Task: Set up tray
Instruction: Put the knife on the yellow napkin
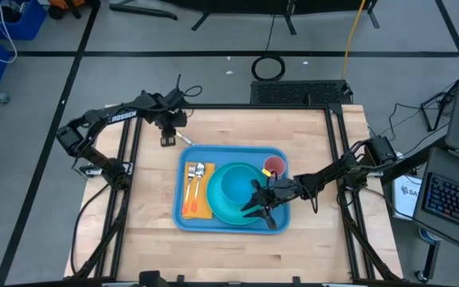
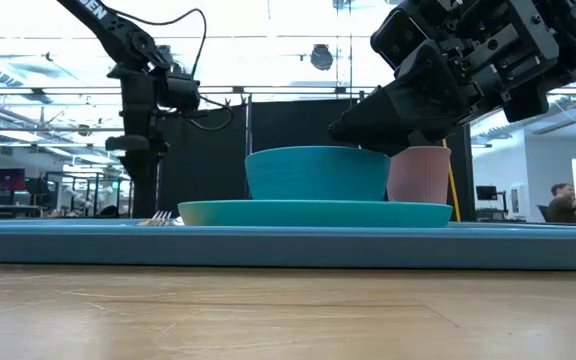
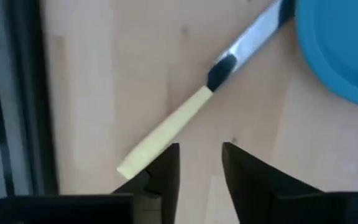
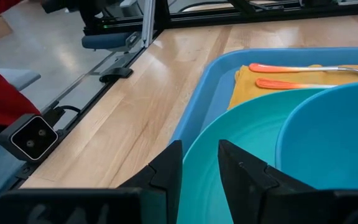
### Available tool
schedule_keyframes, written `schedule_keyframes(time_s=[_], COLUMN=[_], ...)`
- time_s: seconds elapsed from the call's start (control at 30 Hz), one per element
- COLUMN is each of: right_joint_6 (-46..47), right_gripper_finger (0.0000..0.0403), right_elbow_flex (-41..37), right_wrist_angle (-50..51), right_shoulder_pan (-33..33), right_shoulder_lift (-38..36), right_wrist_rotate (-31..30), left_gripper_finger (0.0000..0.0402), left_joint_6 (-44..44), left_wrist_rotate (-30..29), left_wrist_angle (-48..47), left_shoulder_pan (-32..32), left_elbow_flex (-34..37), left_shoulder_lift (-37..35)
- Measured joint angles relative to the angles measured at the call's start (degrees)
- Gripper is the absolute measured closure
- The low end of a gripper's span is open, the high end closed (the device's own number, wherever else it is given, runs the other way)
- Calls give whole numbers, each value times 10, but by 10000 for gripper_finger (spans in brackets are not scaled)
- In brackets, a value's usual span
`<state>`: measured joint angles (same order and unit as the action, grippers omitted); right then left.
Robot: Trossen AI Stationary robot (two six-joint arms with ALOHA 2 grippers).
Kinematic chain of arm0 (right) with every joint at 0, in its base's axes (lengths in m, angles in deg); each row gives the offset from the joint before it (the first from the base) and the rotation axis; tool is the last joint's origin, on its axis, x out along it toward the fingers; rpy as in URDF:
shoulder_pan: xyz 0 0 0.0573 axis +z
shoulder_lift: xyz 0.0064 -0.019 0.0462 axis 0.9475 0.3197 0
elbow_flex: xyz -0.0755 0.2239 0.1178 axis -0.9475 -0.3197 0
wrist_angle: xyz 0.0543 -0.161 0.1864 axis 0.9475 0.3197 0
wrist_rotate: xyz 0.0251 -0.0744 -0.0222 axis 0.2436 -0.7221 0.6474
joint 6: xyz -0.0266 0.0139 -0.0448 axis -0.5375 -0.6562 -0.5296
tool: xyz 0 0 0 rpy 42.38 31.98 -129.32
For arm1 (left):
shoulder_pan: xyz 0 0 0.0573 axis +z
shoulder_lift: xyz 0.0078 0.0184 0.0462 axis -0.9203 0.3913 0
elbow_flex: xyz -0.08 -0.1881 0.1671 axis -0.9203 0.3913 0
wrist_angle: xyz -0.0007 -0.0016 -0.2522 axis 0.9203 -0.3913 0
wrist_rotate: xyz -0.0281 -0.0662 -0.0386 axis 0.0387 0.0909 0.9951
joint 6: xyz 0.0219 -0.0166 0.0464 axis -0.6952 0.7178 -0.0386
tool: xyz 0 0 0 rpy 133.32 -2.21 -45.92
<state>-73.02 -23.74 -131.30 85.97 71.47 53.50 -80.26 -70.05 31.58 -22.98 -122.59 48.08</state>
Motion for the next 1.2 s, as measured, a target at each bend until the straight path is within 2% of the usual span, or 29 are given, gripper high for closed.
schedule_keyframes(time_s=[0.1, 0.27, 0.53, 0.67, 0.77, 0.9, 1.0, 1.2], right_joint_6=[0, 0, 0, -1, -2, -2, -2, -2], right_gripper_finger=[310, 310, 310, 310, 310, 310, 310, 310], right_elbow_flex=[0, 0, 0, 0, 0, 0, 0, 0], right_wrist_angle=[0, 1, 5, 8, 10, 11, 13, 14], right_shoulder_pan=[0, 1, 1, 1, 1, 1, 1, 1], right_shoulder_lift=[0, 0, 0, 0, 0, 0, 0, 0], right_wrist_rotate=[2, 2, 2, 2, 2, 2, 3, 3], left_gripper_finger=[252, 232, 231, 231, 231, 231, 231, 231], left_joint_6=[-13, -20, -36, -42, -42, -47, -55, -84], left_wrist_rotate=[-4, -42, -67, -96, -108, -153, -143, -163], left_wrist_angle=[1, 21, 36, 45, 55, 46, 52, 75], left_shoulder_pan=[-3, -14, -23, -26, -30, -36, -34, -39], left_elbow_flex=[15, 25, 27, 28, 27, 27, 27, 27], left_shoulder_lift=[14, 39, 63, 92, 94, 95, 95, 95])
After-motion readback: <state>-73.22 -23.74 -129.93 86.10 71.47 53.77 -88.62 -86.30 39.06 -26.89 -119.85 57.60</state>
